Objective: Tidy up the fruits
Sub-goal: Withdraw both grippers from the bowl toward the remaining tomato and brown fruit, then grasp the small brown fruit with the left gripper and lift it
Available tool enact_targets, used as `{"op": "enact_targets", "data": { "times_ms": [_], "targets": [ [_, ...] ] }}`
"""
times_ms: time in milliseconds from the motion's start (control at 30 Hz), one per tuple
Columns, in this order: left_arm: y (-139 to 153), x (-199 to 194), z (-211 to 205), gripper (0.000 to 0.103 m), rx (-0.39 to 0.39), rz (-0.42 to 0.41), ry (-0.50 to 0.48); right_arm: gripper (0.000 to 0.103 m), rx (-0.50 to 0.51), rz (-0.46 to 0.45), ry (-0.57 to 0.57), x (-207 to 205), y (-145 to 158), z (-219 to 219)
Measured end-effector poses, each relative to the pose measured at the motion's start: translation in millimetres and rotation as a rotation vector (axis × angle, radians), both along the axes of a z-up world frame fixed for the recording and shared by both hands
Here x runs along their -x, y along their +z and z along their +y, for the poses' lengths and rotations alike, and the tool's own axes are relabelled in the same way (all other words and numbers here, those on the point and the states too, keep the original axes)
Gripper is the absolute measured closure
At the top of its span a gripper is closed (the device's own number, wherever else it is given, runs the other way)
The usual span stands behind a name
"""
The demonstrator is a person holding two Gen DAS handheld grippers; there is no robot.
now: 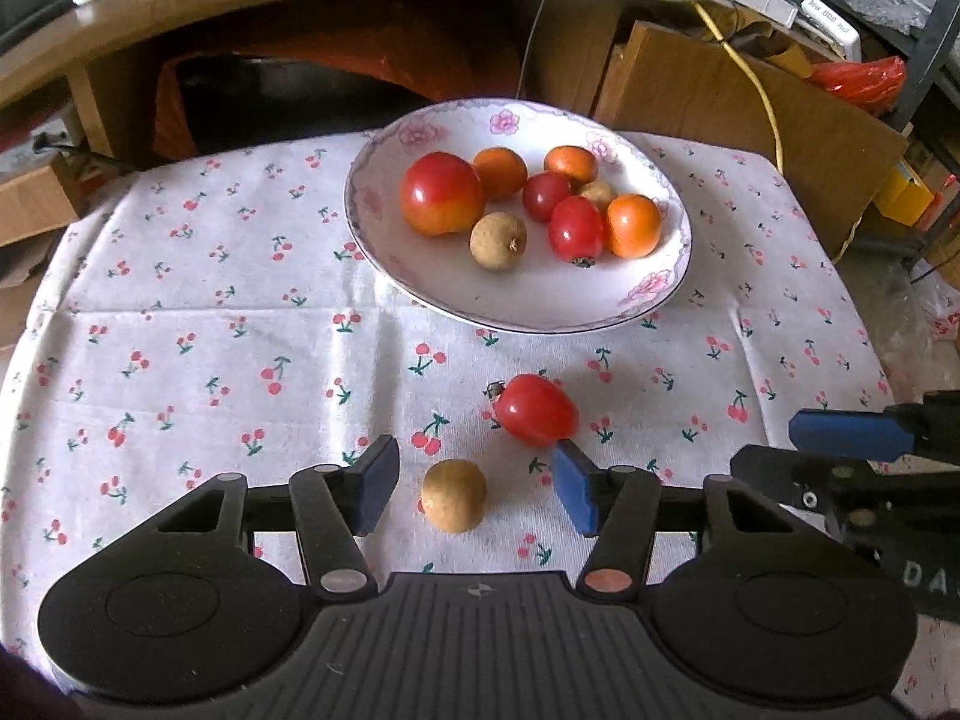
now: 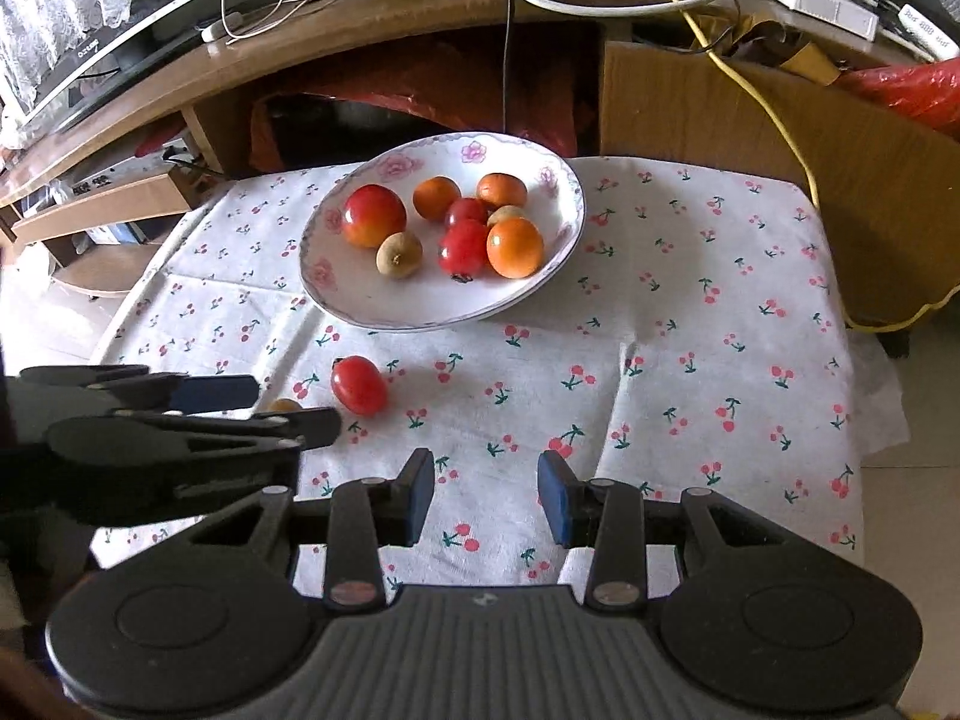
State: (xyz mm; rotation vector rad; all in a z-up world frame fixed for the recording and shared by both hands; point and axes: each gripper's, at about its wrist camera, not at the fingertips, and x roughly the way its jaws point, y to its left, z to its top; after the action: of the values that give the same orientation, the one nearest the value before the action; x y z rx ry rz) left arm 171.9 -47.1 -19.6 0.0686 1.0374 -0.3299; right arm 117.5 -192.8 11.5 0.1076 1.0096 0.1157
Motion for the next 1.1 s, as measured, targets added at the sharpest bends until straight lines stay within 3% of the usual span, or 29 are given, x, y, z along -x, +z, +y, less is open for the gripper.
{"op": "enact_targets", "data": {
  "times_ms": [200,300,667,1100],
  "targets": [
    [-5,-3,3,0.066,0.003,0.01,0.027,0.065,-0.003,0.014,-0.012,-2,-4,-5],
    [-2,-3,6,0.072,0.015,0.017,0.031,0.065,-0.005,0.01,-0.02,-2,-3,-6],
    [-1,7,9,0.068,0.008,0.025,-0.017,0.065,0.011,-0.009,0.022,-12,-8,11],
    [4,11,14,0.071,0.011,0.002,-0.029,0.064,-0.017,-0.066,0.092,-31,-6,33]
  ]
}}
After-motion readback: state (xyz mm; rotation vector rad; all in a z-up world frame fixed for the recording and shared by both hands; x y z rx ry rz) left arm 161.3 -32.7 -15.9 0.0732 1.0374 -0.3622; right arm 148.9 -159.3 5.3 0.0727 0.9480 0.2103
